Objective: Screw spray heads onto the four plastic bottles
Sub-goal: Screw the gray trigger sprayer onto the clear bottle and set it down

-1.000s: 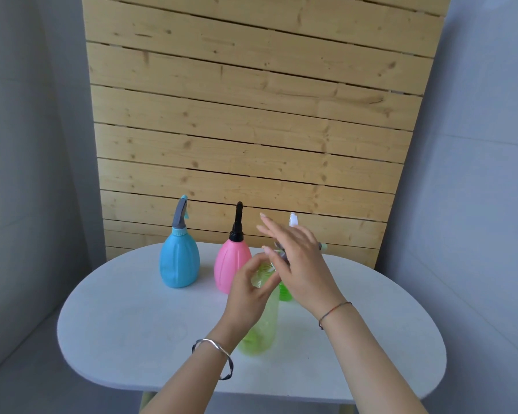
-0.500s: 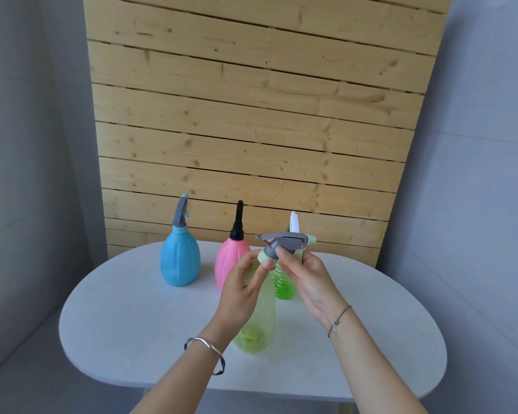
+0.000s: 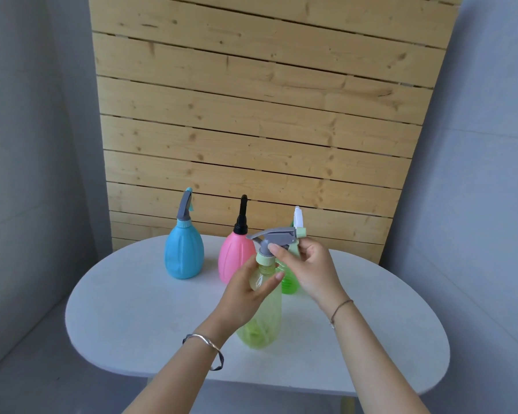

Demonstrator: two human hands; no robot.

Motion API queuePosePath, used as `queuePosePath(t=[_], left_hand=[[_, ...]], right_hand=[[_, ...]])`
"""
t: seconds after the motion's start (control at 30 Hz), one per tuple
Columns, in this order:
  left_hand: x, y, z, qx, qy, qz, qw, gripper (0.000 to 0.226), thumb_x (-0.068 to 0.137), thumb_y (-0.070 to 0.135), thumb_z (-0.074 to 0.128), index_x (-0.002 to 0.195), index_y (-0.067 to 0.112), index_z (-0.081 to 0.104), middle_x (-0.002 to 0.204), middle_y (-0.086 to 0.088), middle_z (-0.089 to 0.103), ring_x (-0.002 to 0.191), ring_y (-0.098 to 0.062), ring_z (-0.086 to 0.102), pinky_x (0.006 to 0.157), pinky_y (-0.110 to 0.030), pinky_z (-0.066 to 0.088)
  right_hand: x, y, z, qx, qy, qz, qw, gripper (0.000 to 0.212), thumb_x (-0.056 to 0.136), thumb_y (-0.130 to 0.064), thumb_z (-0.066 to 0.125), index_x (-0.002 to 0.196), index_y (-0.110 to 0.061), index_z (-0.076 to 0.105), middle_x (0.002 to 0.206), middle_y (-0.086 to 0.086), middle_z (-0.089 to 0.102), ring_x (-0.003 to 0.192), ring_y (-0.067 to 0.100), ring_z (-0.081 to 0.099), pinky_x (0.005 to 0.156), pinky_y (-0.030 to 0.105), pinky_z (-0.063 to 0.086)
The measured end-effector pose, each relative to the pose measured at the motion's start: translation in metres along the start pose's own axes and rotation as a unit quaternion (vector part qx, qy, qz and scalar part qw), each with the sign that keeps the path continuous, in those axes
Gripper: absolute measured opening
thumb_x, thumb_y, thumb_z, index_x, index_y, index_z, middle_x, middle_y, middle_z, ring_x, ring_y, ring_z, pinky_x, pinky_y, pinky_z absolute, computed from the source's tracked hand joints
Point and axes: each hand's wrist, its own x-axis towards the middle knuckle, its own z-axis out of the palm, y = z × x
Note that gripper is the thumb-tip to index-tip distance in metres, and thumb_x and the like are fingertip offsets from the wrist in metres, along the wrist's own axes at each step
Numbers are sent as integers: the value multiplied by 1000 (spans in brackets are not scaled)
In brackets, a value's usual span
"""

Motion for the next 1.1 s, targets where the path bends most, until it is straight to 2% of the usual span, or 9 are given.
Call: queuePosePath(t=[0.13, 0.27, 0.47, 0.53, 0.67, 0.83, 0.97, 1.03, 1.1], left_hand=[[-1, 0, -2, 21, -19, -4, 1000, 47, 89, 33, 59, 132, 16, 50, 128, 7, 62, 121, 0, 52, 103, -18, 40], [-4, -1, -3, 44, -37, -6, 998, 46, 88, 30, 63, 131, 21, 50, 129, 17, 58, 121, 6, 50, 99, -8, 36], [-5, -6, -11, 78, -73, -60, 992, 68, 79, 36, 73, 137, 30, 38, 133, 22, 50, 121, 16, 42, 102, -8, 33], [-5, -6, -12, 79, -85, -75, 990, 71, 79, 39, 72, 139, 30, 36, 136, 19, 49, 124, 10, 41, 105, -14, 33], [-5, -5, -13, 89, -95, -99, 986, 72, 79, 42, 71, 139, 24, 36, 136, 10, 49, 129, -7, 42, 109, -28, 34], [-5, -4, -14, 99, -100, -116, 983, 66, 79, 44, 70, 135, 24, 39, 129, 10, 52, 123, -10, 45, 101, -25, 37], [-1, 2, -29, 108, -166, -178, 964, 88, 71, 64, 64, 143, 28, 27, 138, 14, 41, 129, -7, 38, 105, -27, 34], [5, 12, -41, 64, -143, -209, 965, 89, 69, 77, 50, 142, 31, 30, 140, 11, 41, 127, -9, 41, 108, -31, 34], [12, 23, -49, 6, -53, -171, 984, 77, 72, 78, 40, 137, 36, 40, 140, 8, 48, 128, -12, 46, 110, -38, 36]], right_hand=[[-1, 2, 2, 26, 0, 2, 1000, 10, 80, -21, 74, 89, -20, 73, 86, -9, 77, 82, 4, 70, 70, 13, 50], [-3, 2, -1, 10, -11, -6, 1000, 16, 73, -19, 79, 86, -24, 71, 78, -19, 74, 74, -5, 68, 64, 7, 47], [-5, 3, -1, -43, -35, 4, 998, 21, 71, -25, 81, 84, -33, 67, 71, -33, 66, 74, -13, 61, 62, 1, 42], [-4, 3, -3, -55, -43, 7, 998, 20, 71, -27, 81, 83, -33, 65, 70, -34, 65, 74, -16, 61, 61, 0, 41], [-3, 4, -6, -75, -57, 7, 995, 23, 70, -30, 81, 90, -30, 68, 80, -21, 70, 83, -5, 64, 70, 9, 46], [-5, 3, -8, -76, -63, -23, 995, 24, 71, -23, 81, 88, -36, 70, 81, -24, 71, 83, -4, 65, 71, 8, 46], [-5, 1, -9, -74, -82, -36, 993, 26, 73, -19, 80, 90, -35, 68, 80, -30, 69, 79, -12, 62, 69, 2, 42], [-3, 0, -11, -72, -98, -32, 992, 28, 74, -18, 79, 92, -35, 67, 75, -33, 66, 75, -13, 59, 70, 2, 41], [1, -2, -11, -90, -127, -28, 987, 30, 75, -17, 78, 91, -39, 66, 70, -33, 62, 69, -11, 56, 69, 5, 41]])
